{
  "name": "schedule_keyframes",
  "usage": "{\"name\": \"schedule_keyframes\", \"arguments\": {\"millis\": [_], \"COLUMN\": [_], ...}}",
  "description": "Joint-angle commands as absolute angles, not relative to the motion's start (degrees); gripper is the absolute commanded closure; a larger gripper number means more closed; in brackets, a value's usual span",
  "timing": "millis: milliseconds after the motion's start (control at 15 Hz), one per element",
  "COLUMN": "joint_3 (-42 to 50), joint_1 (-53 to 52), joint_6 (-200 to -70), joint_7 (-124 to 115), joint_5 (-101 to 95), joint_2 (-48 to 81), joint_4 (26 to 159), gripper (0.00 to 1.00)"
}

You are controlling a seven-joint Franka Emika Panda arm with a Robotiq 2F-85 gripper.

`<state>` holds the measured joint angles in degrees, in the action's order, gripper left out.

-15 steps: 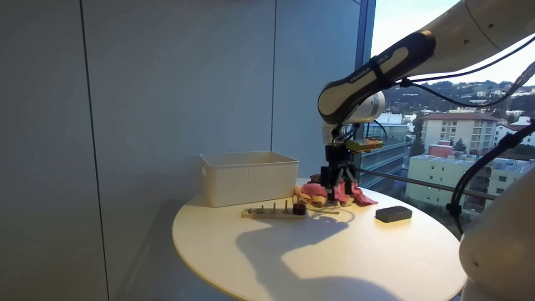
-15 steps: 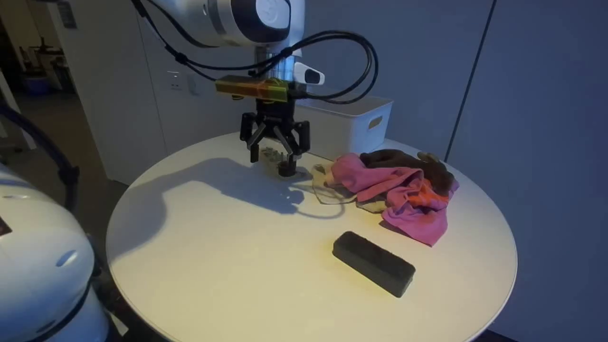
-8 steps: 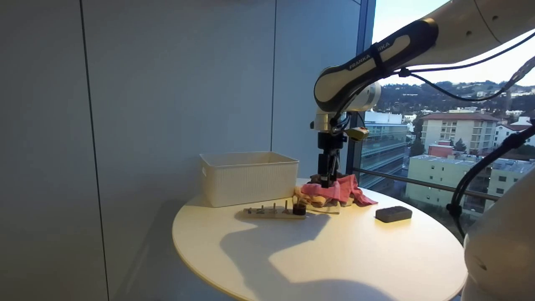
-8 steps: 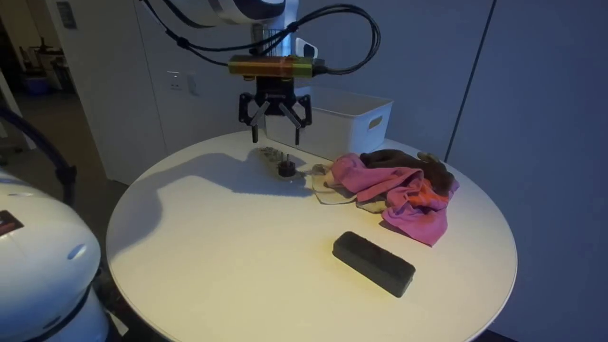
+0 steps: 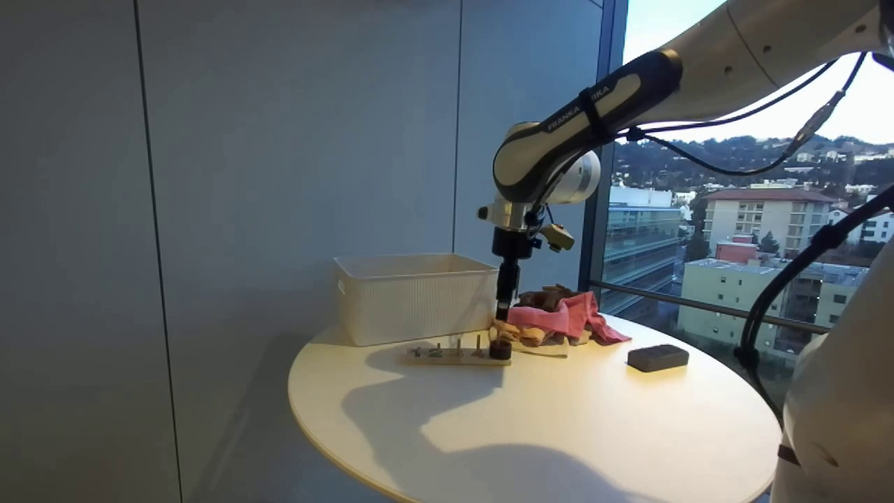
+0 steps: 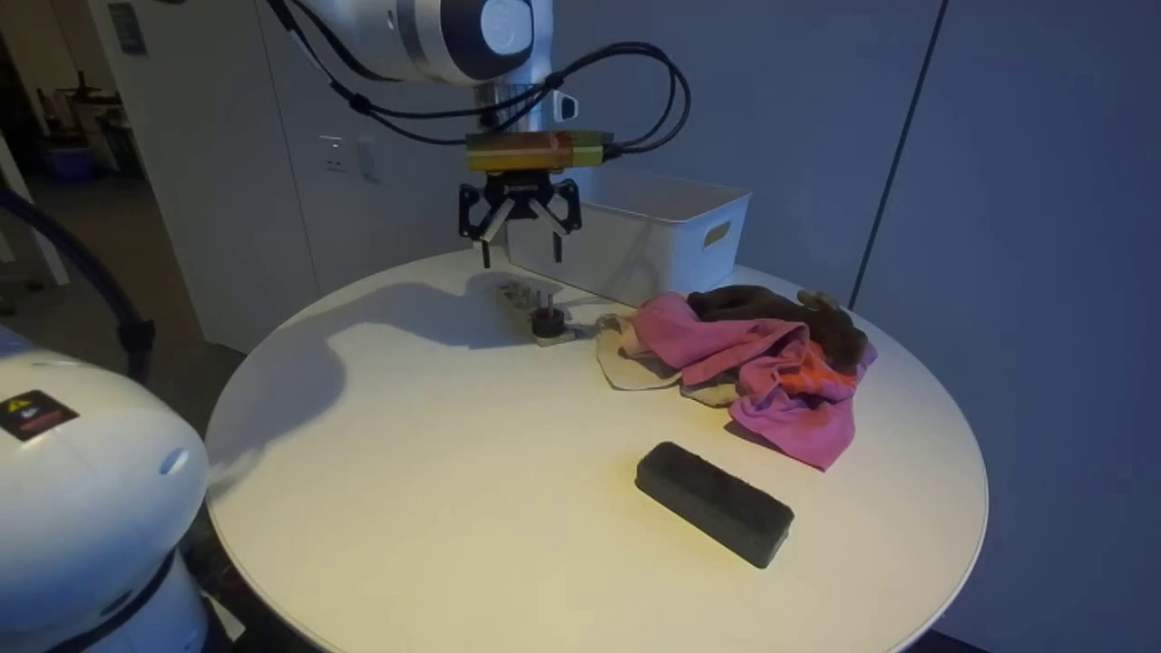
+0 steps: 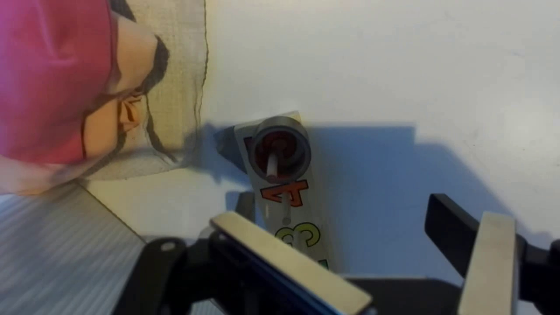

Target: Move the black tape to the second right position, then the third right position and finally to the third right position

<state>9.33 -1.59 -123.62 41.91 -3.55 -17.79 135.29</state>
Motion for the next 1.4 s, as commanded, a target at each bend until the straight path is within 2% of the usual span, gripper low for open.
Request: {"name": "schedule_keyframes", "arguments": {"millis": [0, 467, 1333], "joint_3": [10.17, 10.66, 7.77], "joint_1": [-0.64, 1.59, 2.27], "joint_6": [-127.02, -127.11, -122.56], "joint_7": [45.46, 54.95, 50.70], "joint_5": [-2.70, -4.14, -6.32], "joint_2": [-14.17, -10.58, -2.31], "joint_4": [133.33, 132.46, 125.98], "gripper": [0.00, 0.00, 0.00]}}
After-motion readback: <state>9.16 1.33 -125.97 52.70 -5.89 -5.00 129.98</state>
